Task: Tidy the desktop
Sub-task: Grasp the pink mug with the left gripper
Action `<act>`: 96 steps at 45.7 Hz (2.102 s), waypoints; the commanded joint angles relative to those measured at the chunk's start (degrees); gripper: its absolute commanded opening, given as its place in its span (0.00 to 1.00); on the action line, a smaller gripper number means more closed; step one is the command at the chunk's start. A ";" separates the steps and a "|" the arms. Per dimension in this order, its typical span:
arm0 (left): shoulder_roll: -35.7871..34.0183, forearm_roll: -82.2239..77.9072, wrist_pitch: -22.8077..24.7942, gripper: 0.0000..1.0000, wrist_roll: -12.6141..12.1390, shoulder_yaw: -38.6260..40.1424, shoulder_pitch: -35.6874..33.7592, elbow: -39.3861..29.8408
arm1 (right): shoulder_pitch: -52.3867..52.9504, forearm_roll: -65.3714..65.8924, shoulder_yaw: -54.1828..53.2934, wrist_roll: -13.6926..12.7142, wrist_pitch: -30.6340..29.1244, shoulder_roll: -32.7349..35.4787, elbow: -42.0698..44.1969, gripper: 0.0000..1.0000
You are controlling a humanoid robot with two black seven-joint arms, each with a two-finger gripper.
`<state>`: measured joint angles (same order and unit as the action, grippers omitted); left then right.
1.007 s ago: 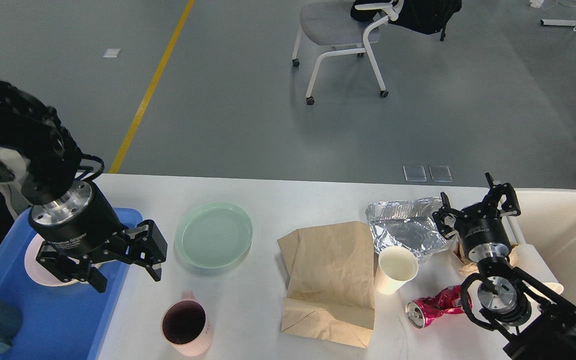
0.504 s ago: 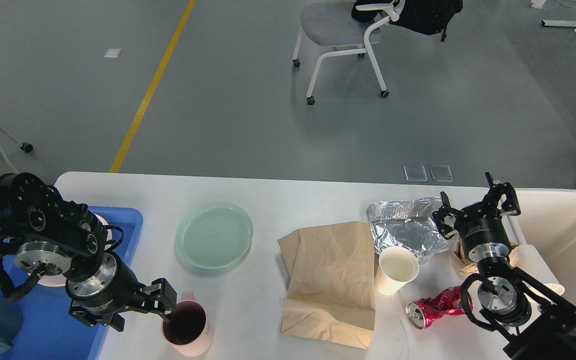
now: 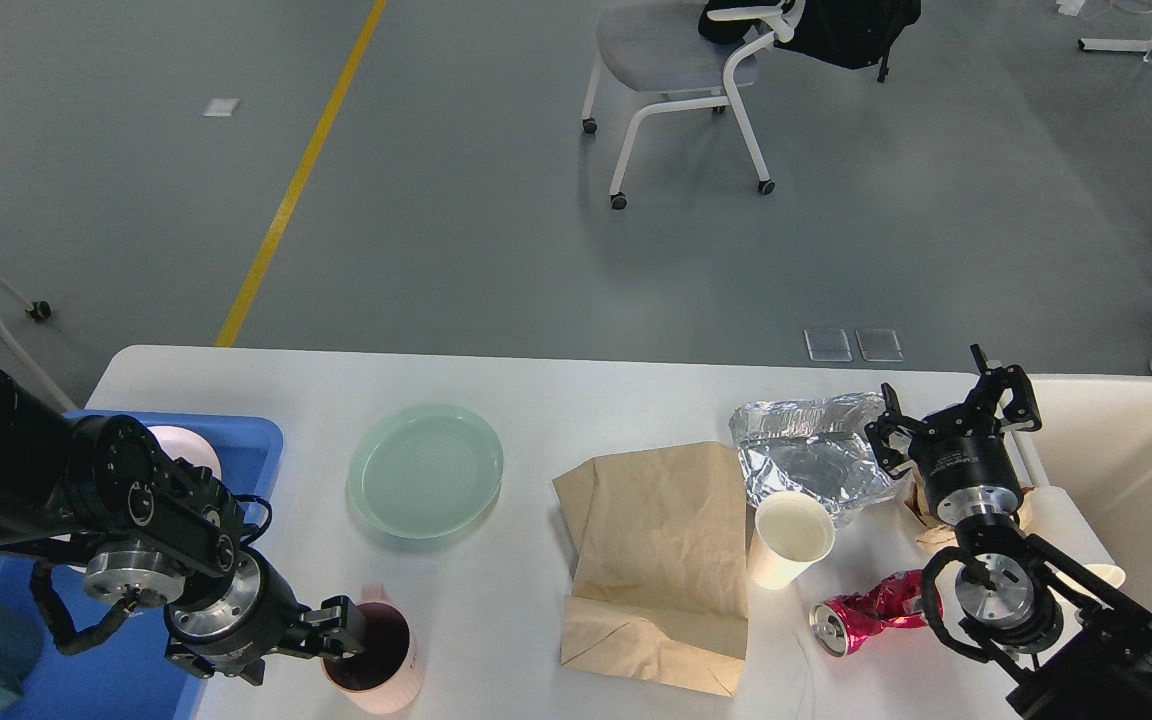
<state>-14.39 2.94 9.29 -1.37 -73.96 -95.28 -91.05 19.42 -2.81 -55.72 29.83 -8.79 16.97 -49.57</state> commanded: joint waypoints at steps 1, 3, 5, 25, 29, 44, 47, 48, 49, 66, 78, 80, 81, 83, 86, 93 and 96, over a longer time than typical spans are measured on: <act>0.94 -0.04 -2.43 0.84 -0.04 1.18 1.15 0.43 | 0.00 0.00 0.00 -0.03 0.00 0.00 0.00 1.00; 1.38 -0.04 -3.75 0.83 -0.13 1.53 1.94 0.95 | 0.00 0.00 0.00 -0.03 0.00 0.00 0.00 1.00; 1.82 0.04 -4.98 0.83 -0.30 1.80 3.08 1.66 | 0.00 0.00 0.00 -0.03 0.00 0.00 0.00 1.00; 3.84 0.04 -6.48 0.59 -1.71 1.62 5.55 2.89 | 0.00 0.00 0.00 -0.03 0.00 0.00 0.00 1.00; 3.84 0.13 -6.48 0.51 -1.79 1.45 5.72 3.33 | 0.00 0.00 0.00 -0.03 0.00 0.00 0.00 1.00; 3.93 0.57 -6.39 0.26 -1.71 1.71 7.66 6.23 | 0.00 0.00 0.00 -0.03 0.00 0.00 -0.08 1.00; 3.93 0.48 -6.48 0.22 -1.71 1.71 7.66 6.23 | 0.00 0.00 0.00 -0.03 0.00 0.00 0.00 1.00; 3.93 0.48 -6.39 0.21 -1.71 1.71 7.66 6.23 | 0.00 0.00 0.00 -0.03 0.00 0.00 0.00 1.00; 3.93 0.48 -6.39 0.20 -1.71 1.71 7.66 6.23 | 0.00 0.00 0.00 -0.03 0.00 0.00 0.00 1.00; 4.19 0.31 -6.13 0.00 -5.75 1.89 7.57 6.23 | 0.00 0.00 0.00 -0.03 0.00 0.00 0.00 1.00; 2.18 0.22 -3.41 0.00 -5.40 1.36 4.15 5.27 | 0.00 0.00 0.00 -0.03 0.00 0.00 0.00 1.00; 0.51 0.22 -0.78 0.00 -5.22 1.18 2.13 4.21 | 0.00 0.00 0.00 -0.03 0.00 0.00 0.00 1.00; -0.11 0.22 0.45 0.00 -5.22 1.18 0.99 3.77 | 0.00 0.00 0.00 0.05 0.00 0.00 0.00 1.00; -1.34 0.22 3.17 0.00 -5.22 1.01 -1.73 2.98 | 0.00 0.00 0.00 -0.03 0.00 0.00 0.00 1.00; -3.27 0.22 7.30 0.00 -5.22 0.48 -6.48 1.58 | 0.00 0.00 0.00 0.05 0.00 0.00 0.00 1.00; -6.61 0.05 15.48 0.00 -5.40 -3.99 -19.22 -1.15 | 0.00 0.00 0.00 -0.03 0.00 0.00 0.00 1.00; -7.14 0.04 20.13 0.00 -5.31 -6.28 -24.76 -1.77 | 0.00 0.00 0.00 0.05 0.00 0.00 0.00 1.00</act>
<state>-20.17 3.05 22.41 -6.69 -76.59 -110.89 -91.38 19.42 -2.81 -55.72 29.81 -8.79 16.96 -49.57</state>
